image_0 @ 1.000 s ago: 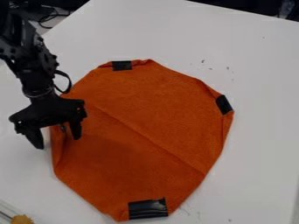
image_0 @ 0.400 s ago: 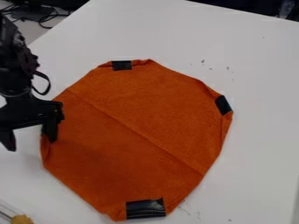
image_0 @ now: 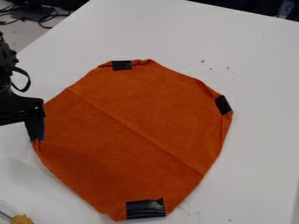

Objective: Unfold the cloth from top right to bottom left

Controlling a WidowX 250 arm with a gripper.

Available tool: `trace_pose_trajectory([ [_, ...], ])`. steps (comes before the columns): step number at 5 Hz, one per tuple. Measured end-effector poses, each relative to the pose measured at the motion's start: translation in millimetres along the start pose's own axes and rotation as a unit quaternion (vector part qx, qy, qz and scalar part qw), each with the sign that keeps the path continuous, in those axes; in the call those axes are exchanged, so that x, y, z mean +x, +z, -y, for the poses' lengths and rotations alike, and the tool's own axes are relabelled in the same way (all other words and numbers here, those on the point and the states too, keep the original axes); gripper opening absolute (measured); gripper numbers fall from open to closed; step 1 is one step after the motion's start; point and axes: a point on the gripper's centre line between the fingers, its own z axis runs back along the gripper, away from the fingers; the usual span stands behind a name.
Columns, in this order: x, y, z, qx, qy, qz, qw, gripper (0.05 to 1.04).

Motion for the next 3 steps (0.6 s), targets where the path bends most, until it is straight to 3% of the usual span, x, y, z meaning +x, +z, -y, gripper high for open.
trace_pose_trajectory([
  [1,1,3,2,0.005,-0.021,0.004,0.9998,1.001],
  [2,17,26,22,-0.021,-0.103,0.081,0.9912,1.001],
  [3,21,47,45,-0.038,-0.192,0.102,0.9753,1.001],
])
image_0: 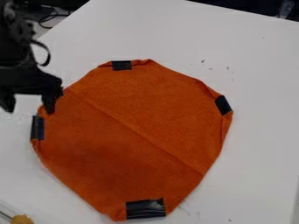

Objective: Unfold the cloth from top right to bottom left

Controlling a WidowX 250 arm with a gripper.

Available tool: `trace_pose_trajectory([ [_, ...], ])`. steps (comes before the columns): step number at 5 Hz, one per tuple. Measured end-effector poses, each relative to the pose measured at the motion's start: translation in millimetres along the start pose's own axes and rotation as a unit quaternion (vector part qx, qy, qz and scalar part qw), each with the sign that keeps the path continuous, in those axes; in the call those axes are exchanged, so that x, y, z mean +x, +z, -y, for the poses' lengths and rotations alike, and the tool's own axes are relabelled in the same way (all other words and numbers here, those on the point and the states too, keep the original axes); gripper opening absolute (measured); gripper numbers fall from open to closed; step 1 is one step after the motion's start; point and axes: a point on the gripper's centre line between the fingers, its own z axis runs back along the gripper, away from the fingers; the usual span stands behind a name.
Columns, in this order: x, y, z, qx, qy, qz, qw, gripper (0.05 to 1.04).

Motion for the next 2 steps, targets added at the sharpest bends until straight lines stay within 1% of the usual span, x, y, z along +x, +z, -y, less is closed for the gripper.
trace_pose_trajectory([
  [1,6,8,16,-0.039,-0.039,-0.008,0.9985,1.001],
  [2,-2,1,27,-0.066,-0.062,-0.046,0.9948,1.001],
])
